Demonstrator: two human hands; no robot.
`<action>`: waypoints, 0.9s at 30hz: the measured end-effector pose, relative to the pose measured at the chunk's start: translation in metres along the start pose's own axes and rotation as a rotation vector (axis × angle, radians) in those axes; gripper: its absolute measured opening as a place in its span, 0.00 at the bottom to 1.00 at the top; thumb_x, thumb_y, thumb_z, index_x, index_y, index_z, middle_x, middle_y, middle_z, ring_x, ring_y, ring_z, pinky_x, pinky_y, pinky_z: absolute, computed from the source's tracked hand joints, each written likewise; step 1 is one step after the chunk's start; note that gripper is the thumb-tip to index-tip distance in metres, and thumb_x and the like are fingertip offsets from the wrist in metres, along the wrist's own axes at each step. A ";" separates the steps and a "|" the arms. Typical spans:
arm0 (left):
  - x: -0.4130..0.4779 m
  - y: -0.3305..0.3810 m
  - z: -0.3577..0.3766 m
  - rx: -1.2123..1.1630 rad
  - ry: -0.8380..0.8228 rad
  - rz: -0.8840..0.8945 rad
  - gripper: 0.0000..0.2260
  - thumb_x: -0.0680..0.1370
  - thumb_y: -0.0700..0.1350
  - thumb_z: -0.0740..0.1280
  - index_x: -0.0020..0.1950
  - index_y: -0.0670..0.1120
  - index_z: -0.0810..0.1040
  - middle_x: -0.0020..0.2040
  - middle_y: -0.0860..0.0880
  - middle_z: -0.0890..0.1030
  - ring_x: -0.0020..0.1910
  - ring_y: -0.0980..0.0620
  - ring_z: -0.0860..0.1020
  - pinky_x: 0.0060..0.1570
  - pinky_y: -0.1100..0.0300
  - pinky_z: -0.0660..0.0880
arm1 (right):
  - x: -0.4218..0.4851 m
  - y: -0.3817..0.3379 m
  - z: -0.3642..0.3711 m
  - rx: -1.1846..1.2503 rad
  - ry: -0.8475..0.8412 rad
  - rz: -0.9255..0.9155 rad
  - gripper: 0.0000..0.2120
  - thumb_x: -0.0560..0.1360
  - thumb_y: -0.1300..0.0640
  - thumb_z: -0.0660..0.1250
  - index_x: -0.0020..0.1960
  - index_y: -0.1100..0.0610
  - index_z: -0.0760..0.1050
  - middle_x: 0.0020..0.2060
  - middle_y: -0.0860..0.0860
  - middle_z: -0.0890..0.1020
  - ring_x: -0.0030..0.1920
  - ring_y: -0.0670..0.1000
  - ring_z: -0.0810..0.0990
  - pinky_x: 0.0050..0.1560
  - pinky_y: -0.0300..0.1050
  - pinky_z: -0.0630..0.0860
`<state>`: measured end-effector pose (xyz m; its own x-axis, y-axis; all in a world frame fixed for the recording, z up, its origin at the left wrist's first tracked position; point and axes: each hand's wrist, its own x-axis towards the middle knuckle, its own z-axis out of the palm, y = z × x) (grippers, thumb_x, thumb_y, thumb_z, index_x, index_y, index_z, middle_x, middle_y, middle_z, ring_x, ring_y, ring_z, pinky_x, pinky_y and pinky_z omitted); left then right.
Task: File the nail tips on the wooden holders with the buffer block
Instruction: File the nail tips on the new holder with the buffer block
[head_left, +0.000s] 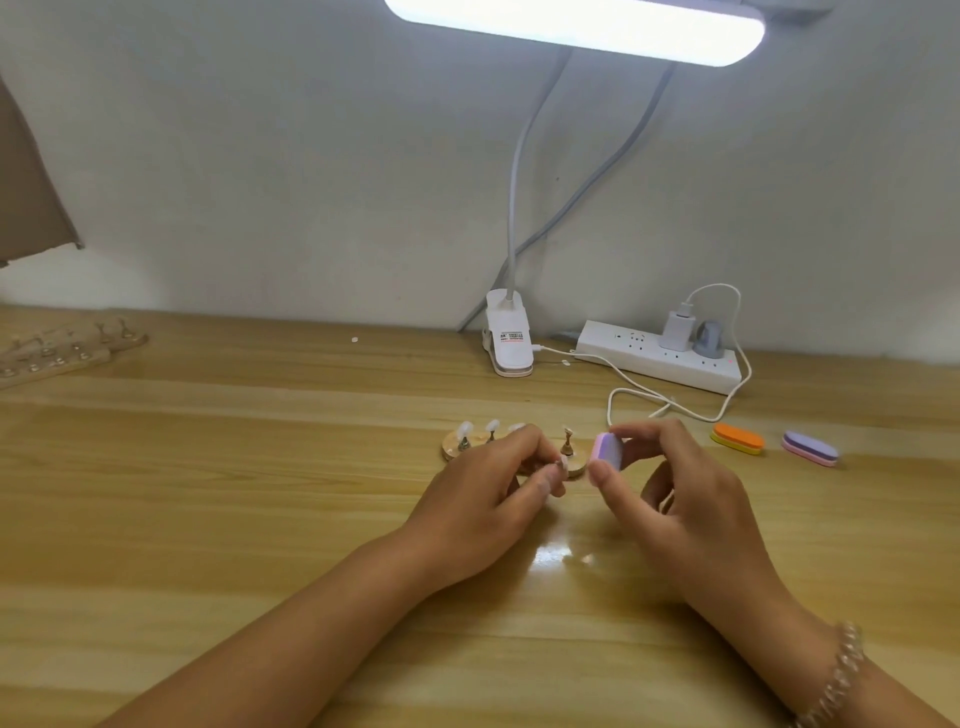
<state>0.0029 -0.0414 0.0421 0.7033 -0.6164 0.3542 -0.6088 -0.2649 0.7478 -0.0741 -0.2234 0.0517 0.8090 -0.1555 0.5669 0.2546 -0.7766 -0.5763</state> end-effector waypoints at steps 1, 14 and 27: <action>0.000 0.000 0.000 0.018 -0.011 0.010 0.03 0.82 0.48 0.64 0.50 0.54 0.76 0.45 0.59 0.82 0.32 0.64 0.75 0.37 0.60 0.72 | 0.000 -0.001 0.000 0.003 0.004 -0.020 0.16 0.71 0.43 0.69 0.56 0.48 0.75 0.44 0.39 0.80 0.31 0.49 0.77 0.34 0.50 0.76; -0.001 0.001 0.001 0.061 -0.077 0.048 0.07 0.81 0.53 0.63 0.51 0.57 0.80 0.41 0.63 0.82 0.33 0.63 0.78 0.36 0.59 0.73 | -0.002 -0.001 -0.001 0.016 -0.045 -0.042 0.19 0.71 0.34 0.62 0.52 0.47 0.73 0.41 0.38 0.80 0.31 0.49 0.76 0.33 0.48 0.74; 0.000 0.000 0.002 -0.014 -0.071 0.065 0.06 0.81 0.50 0.62 0.49 0.61 0.78 0.41 0.62 0.81 0.32 0.62 0.77 0.36 0.62 0.71 | -0.002 -0.004 0.001 -0.061 -0.093 -0.106 0.16 0.75 0.34 0.58 0.53 0.44 0.74 0.43 0.37 0.79 0.32 0.47 0.76 0.32 0.40 0.69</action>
<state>0.0023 -0.0426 0.0406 0.6345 -0.6828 0.3622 -0.6470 -0.2129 0.7321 -0.0764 -0.2191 0.0519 0.8253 -0.0156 0.5645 0.3111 -0.8217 -0.4776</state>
